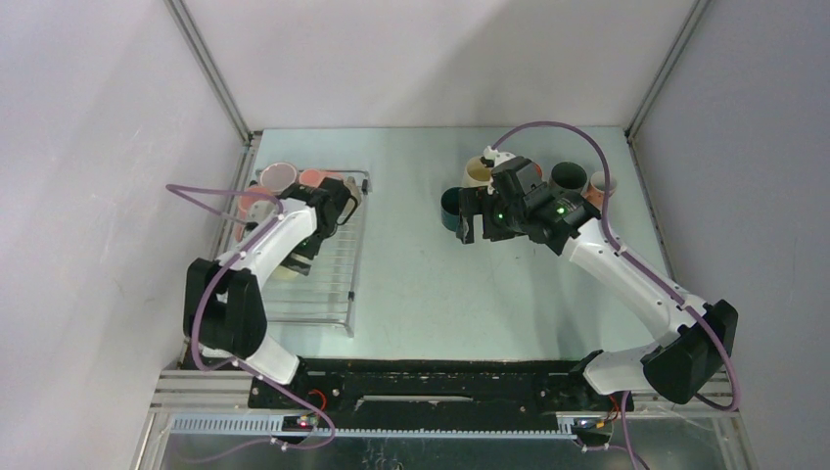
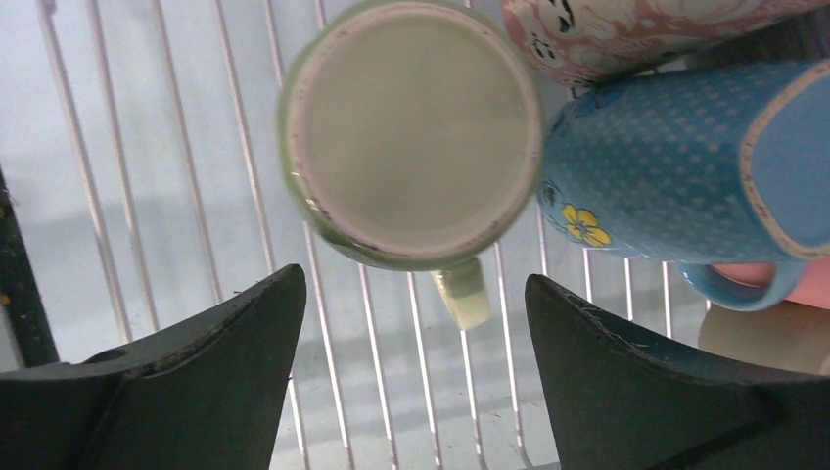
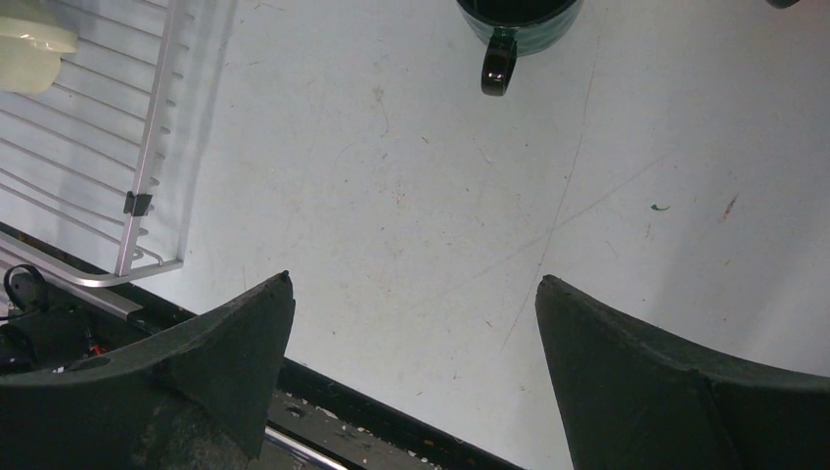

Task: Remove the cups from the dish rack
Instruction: Unload the cup from the dish rack.

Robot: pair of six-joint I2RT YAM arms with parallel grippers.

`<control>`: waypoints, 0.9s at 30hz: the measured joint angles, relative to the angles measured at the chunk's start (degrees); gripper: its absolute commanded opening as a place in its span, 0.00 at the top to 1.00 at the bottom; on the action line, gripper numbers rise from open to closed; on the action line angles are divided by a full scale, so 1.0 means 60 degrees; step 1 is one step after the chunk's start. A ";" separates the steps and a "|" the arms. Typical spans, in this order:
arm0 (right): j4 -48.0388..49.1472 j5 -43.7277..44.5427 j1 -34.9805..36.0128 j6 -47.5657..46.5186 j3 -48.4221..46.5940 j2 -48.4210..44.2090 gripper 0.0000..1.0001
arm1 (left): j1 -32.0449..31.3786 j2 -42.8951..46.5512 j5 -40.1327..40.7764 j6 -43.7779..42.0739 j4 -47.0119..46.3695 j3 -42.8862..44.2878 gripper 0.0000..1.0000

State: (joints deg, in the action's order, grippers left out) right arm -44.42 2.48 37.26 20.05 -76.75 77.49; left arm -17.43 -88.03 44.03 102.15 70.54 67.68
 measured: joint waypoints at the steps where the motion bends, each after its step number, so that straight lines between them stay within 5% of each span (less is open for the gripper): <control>1: 0.0004 0.0000 0.0000 0.0000 0.0004 0.0007 0.00 | 0.0000 -0.0135 -0.0047 -0.0018 -0.0004 0.0146 0.11; 27: 0.0044 0.0036 0.0004 0.0000 0.0350 0.0120 0.00 | 0.0834 -0.1770 -0.1395 -0.0040 -0.0991 0.0827 0.45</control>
State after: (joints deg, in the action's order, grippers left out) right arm -44.16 2.70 37.28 20.05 -74.65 78.22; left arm -12.43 -98.65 35.66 101.91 64.60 72.64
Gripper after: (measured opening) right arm 0.993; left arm 0.577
